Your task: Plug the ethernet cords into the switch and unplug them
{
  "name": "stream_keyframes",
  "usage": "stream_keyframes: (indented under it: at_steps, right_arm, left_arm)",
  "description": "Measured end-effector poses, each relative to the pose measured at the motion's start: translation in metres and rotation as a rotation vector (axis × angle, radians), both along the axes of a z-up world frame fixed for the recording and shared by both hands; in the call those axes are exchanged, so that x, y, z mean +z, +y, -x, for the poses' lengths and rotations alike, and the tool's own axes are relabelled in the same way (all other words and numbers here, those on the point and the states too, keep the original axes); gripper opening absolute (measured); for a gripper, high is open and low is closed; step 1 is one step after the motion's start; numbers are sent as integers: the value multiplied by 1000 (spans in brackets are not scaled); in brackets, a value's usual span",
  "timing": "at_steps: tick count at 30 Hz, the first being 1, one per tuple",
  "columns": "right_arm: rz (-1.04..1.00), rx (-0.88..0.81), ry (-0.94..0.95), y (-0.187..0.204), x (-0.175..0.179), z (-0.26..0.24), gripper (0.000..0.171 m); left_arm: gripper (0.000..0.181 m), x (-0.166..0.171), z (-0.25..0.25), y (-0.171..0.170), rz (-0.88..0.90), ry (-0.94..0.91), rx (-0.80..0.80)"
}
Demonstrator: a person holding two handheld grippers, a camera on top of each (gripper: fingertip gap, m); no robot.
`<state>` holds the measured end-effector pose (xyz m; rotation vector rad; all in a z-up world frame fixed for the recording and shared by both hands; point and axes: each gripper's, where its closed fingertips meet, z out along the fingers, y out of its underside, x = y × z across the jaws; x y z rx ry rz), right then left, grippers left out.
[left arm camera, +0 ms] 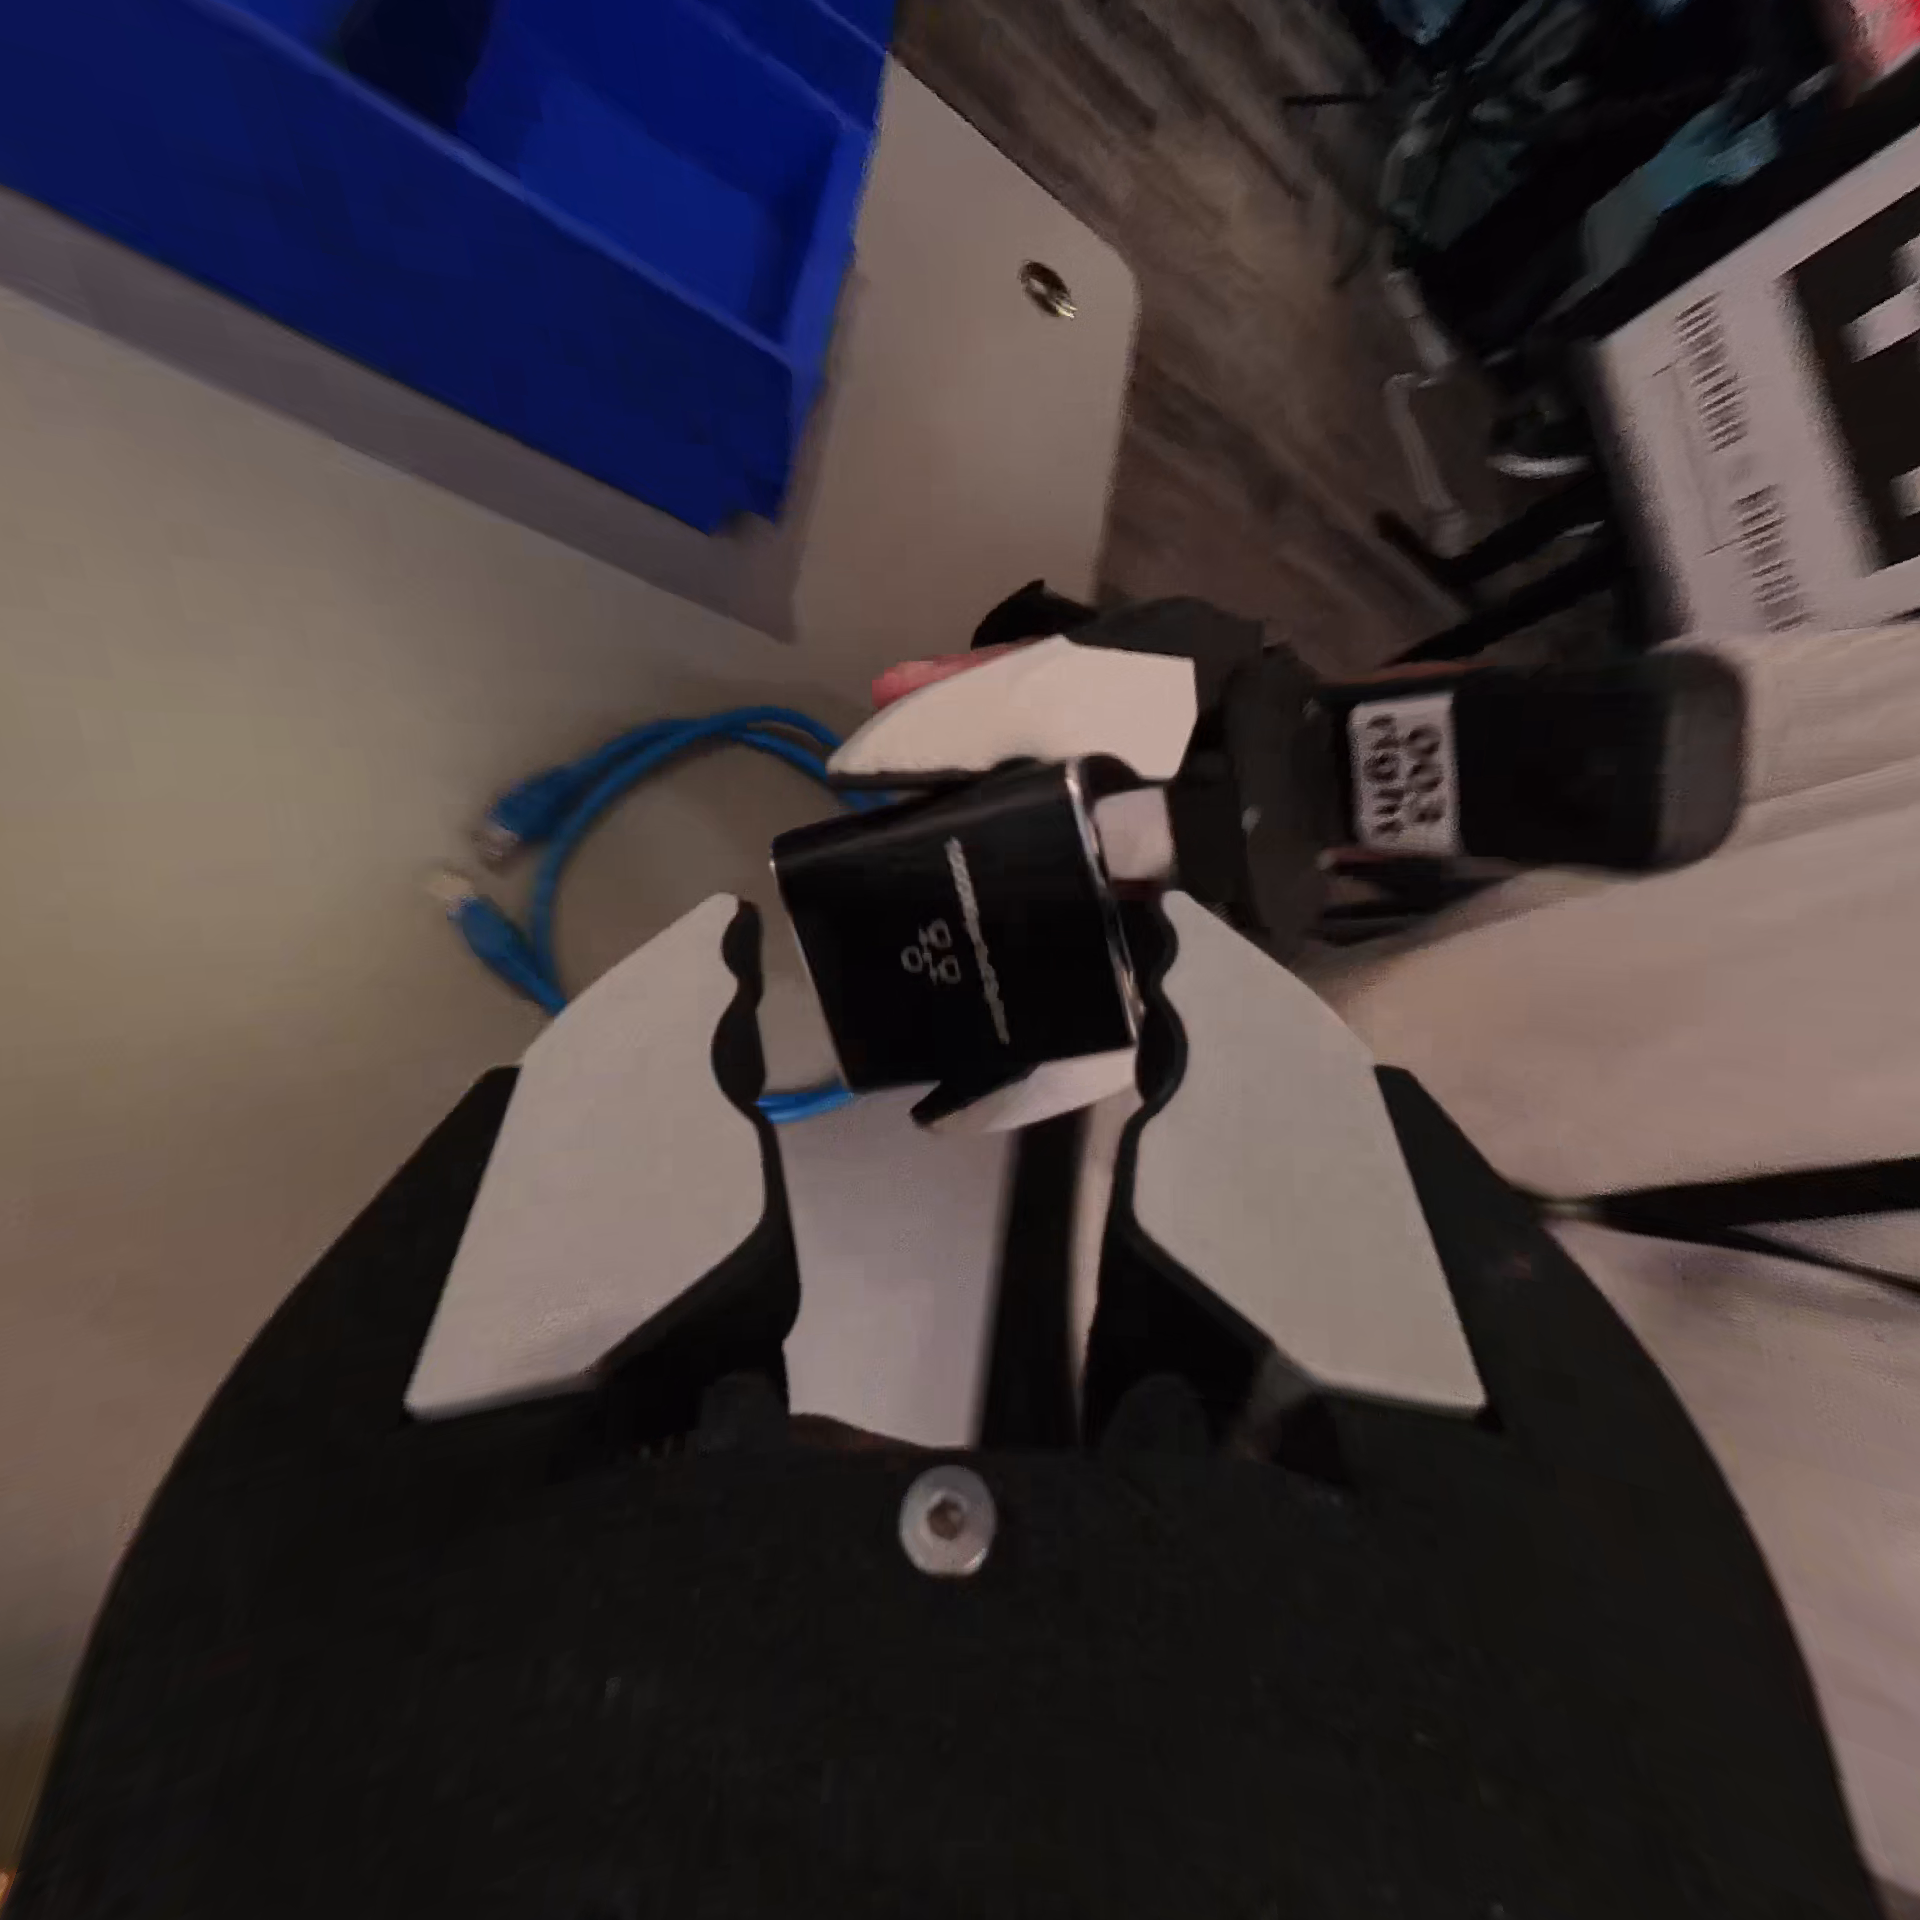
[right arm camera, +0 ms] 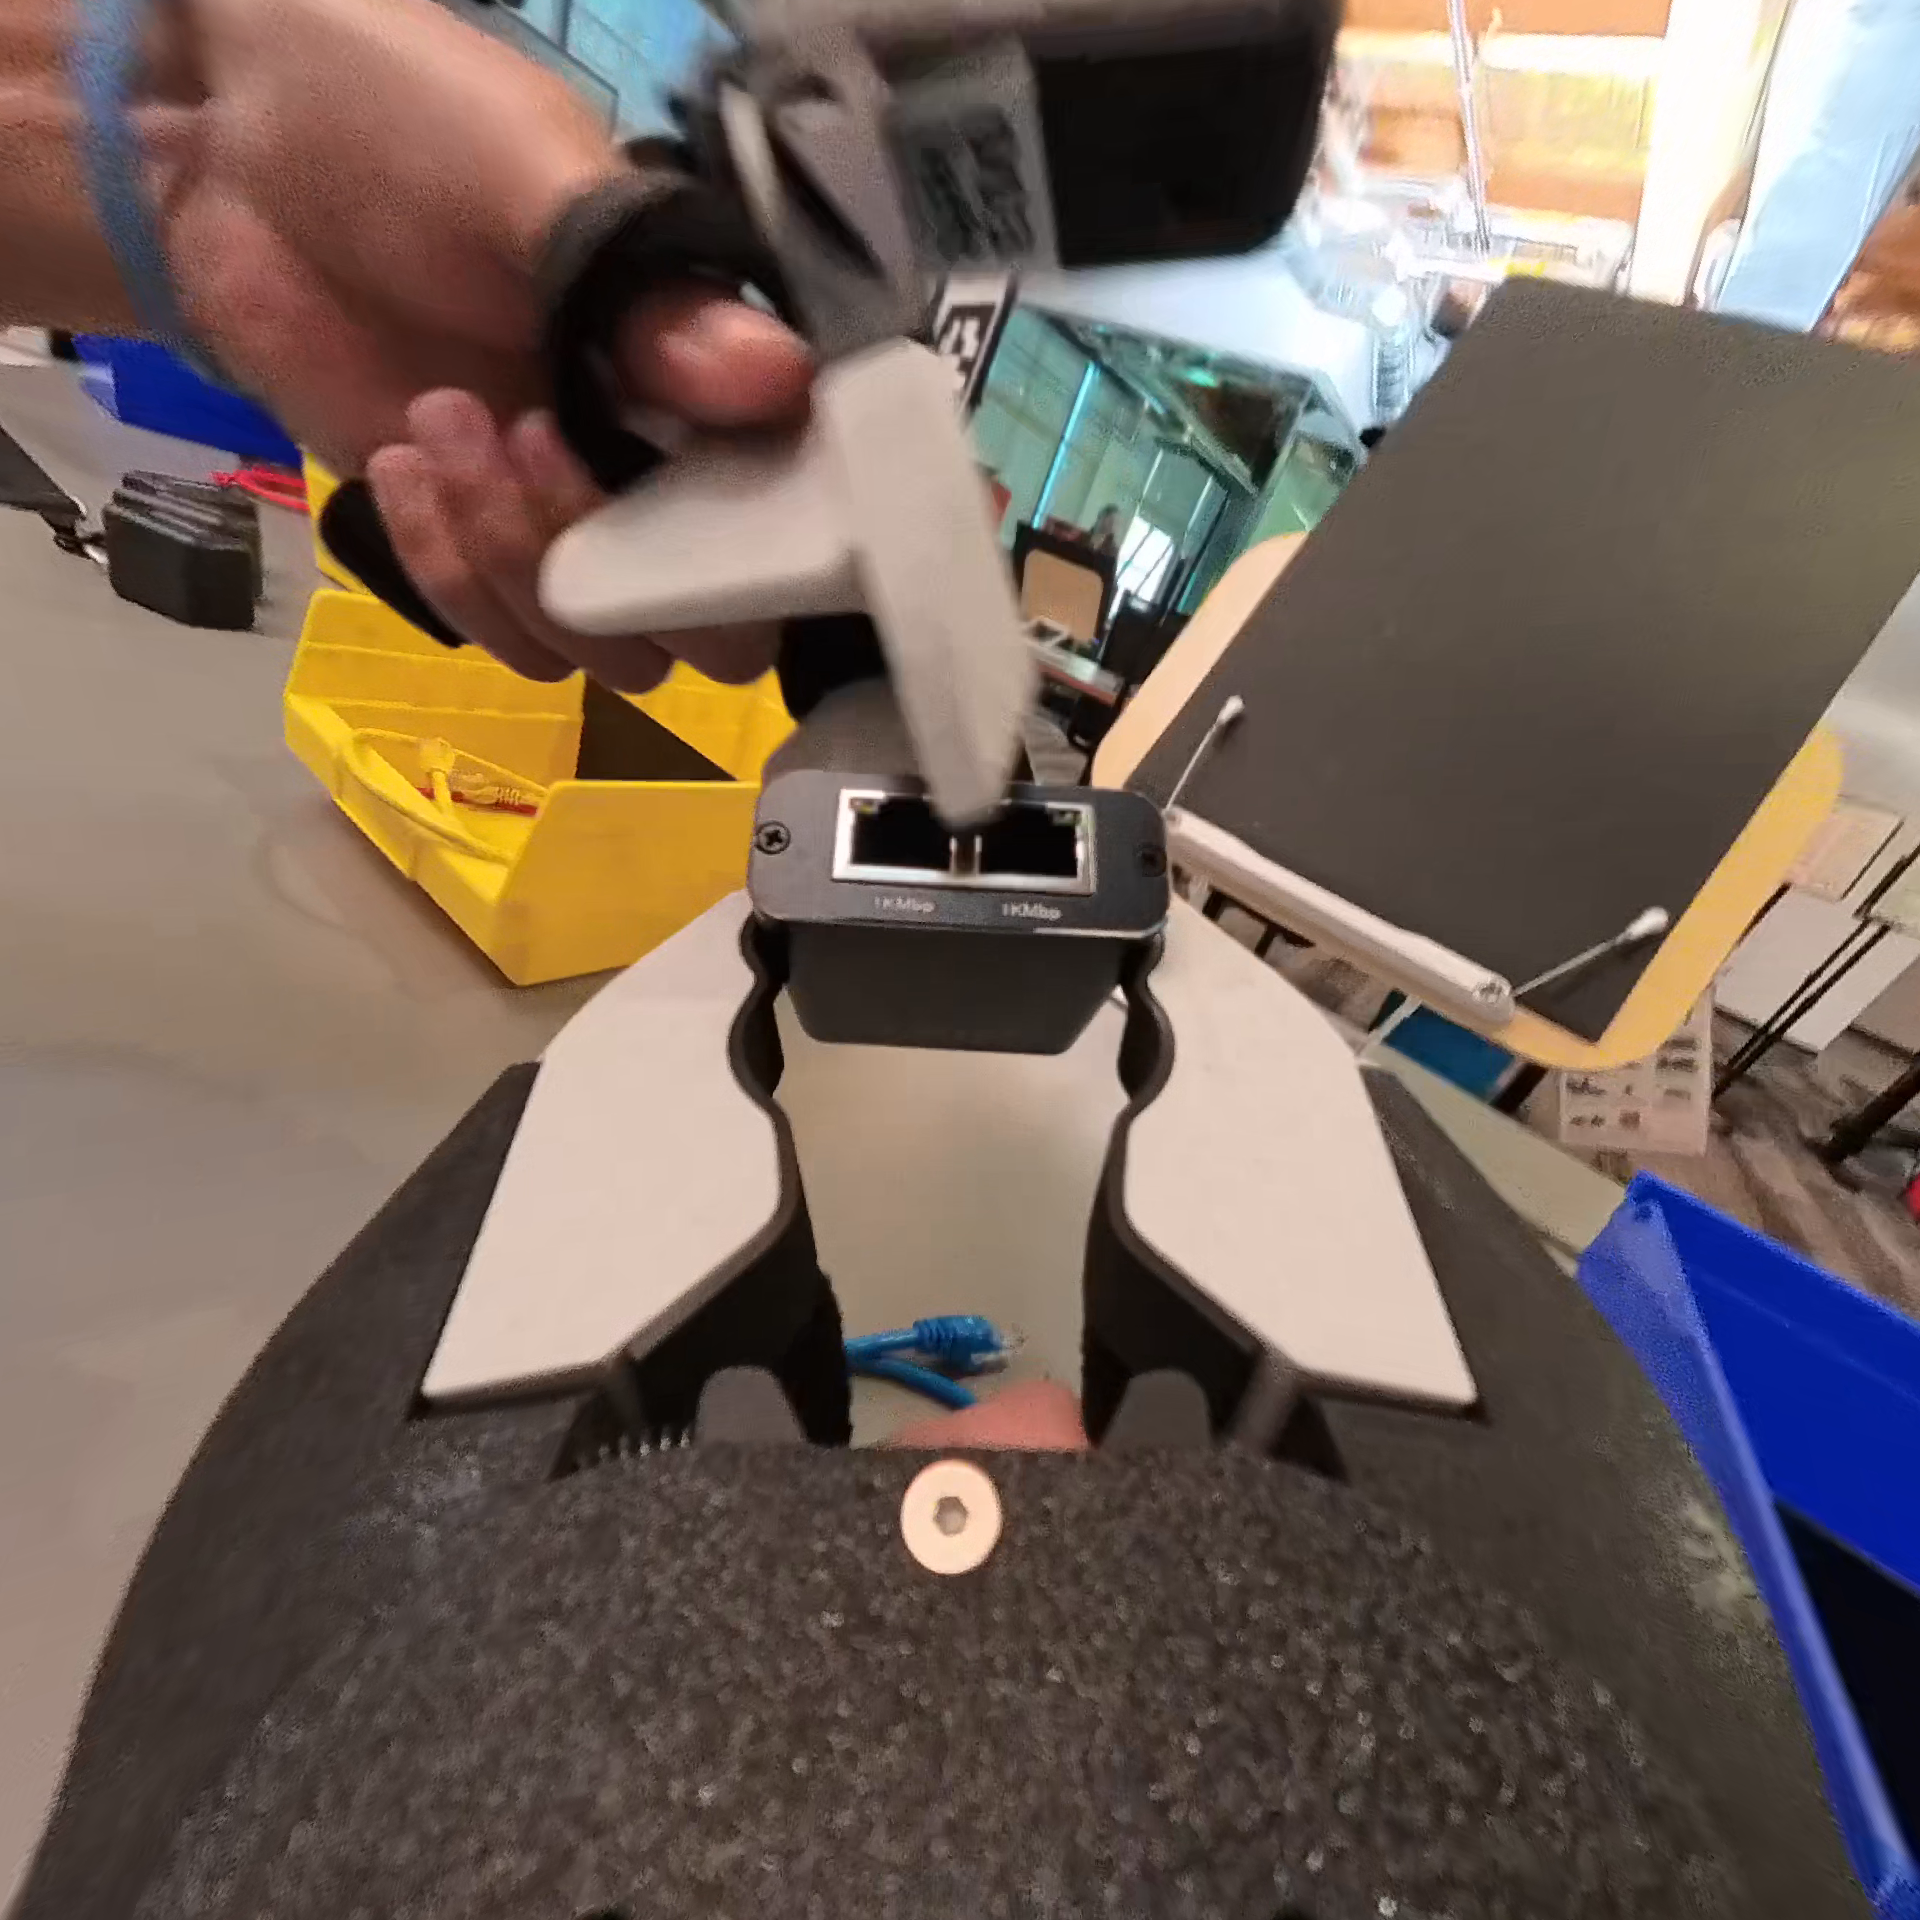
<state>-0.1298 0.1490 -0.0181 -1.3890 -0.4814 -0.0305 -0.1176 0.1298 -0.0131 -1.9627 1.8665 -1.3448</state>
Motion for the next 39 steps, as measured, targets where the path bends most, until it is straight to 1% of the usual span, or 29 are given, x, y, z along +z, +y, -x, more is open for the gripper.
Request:
stream_keyframes:
  at_steps: [1,3,4,6,7,8,10,13,14,16,19,20,22,24,25,27,28,30,32,34,35,37,39]
  right_arm:
    - [22,-5,27,2,-4,-4,63]
    - [73,13,83,4,-12,-7,62]
    - [103,57,144,3,-14,-6,62]
    - [162,261,308,-5,-12,9,62]
    - [210,334,389,-7,-13,13,62]
    - [275,370,459,-5,-17,15,62]
    - [338,413,592,-2,-20,12,62]
    - [400,445,748,3,-20,7,62]
    - [418,478,815,3,-18,8,63]
    - [453,549,925,0,-15,15,60]
    - [482,558,1001,1,-19,25,62]
    - [482,542,994,1,-21,28,62]
    - [482,489,896,0,-28,36,62]
    - [495,458,777,-2,-35,45,62]
    - [498,454,750,-3,-36,50,62]
    - [492,473,750,-7,-33,55,62]
    - [485,490,740,-8,-32,56,62]
    - [447,579,693,-15,-24,56,64]
    - [413,654,649,-22,-17,47,60]
    - [378,651,562,-21,-22,31,58]
    - [368,638,500,-21,-26,24,53]
    - [333,596,361,-21,-33,14,53]
    - [311,616,249,-28,-35,18,54]
  left_arm:
    - [72,0,2,3,-115,-59,7]
    - [67,1,7,2,-317,-193,15]
    - [64,1,11,-2,-405,-250,8]
    - [58,-1,21,-5,-567,-344,12]
    - [58,-1,26,-4,-637,-385,40]
    - [56,-1,33,-1,-687,-410,68]
    - [56,-9,49,7,-738,-392,122]
    - [54,-14,64,13,-729,-414,230]
    - [51,-19,65,12,-727,-429,251]
    - [52,-30,61,11,-778,-435,301]
    - [52,-45,50,5,-850,-468,344]
    - [53,-50,47,6,-896,-459,354]
    - [51,-52,45,9,-1017,-458,377]
    - [42,-48,43,6,-1111,-487,381]
    - [32,-46,42,4,-1152,-501,385]
    - [25,-41,45,4,-1222,-537,398]
    - [25,-40,46,3,-1223,-547,389]
    - [25,-39,52,7,-1201,-553,390]
    - [24,-37,60,12,-1138,-587,413]
    - [24,-33,66,11,-1020,-653,407]
    - [24,-32,68,9,-961,-686,393]
    - [24,-33,70,1,-870,-750,328]
    - [24,-36,68,-10,-849,-819,253]
